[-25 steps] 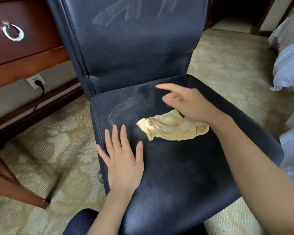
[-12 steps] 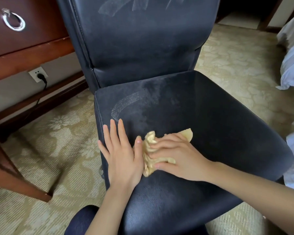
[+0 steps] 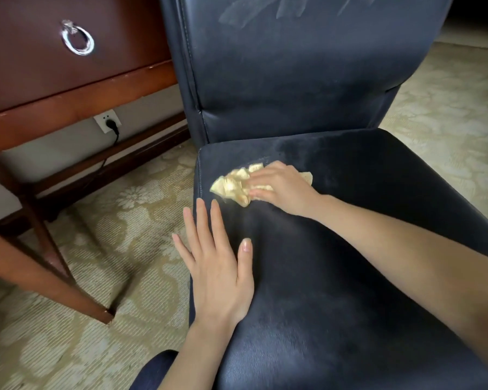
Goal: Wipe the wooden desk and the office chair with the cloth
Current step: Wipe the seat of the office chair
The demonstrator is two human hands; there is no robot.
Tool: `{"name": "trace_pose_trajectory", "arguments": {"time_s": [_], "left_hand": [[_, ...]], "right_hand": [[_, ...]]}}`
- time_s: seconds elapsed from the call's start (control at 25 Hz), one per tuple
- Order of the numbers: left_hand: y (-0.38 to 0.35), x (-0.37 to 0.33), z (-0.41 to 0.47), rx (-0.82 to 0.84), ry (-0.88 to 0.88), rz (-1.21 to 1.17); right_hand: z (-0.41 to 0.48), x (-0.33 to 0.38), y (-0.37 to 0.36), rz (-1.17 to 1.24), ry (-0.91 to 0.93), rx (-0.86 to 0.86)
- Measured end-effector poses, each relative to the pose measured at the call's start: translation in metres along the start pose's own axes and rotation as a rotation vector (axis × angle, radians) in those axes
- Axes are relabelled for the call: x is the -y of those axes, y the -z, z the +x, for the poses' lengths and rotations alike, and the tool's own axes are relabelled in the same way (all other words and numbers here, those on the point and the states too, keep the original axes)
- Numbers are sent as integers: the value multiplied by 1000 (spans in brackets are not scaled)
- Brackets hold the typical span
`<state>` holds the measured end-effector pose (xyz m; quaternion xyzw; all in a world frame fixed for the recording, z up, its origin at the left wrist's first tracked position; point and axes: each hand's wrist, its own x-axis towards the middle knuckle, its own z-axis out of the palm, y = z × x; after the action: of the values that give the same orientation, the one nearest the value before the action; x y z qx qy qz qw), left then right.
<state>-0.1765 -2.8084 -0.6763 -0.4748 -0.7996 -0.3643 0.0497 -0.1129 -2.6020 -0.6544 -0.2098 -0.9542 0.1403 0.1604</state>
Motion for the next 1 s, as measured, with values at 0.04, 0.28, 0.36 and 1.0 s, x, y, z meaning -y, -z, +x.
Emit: {"name": "trace_pose_trajectory", "arguments": {"time_s": [0.04, 0.28, 0.36, 1.0], "left_hand": [[0, 2, 2, -3, -6, 39], [0, 14, 26, 59, 91, 284], [0, 20, 35, 110, 115, 358], [-8, 48, 69, 296, 283, 246]], "right_hand": [[18, -4, -4, -72, -93, -29], [73, -1, -23, -275, -348, -33], [60, 1, -20, -227, -192, 21], [-18, -8, 8, 94, 98, 166]]}}
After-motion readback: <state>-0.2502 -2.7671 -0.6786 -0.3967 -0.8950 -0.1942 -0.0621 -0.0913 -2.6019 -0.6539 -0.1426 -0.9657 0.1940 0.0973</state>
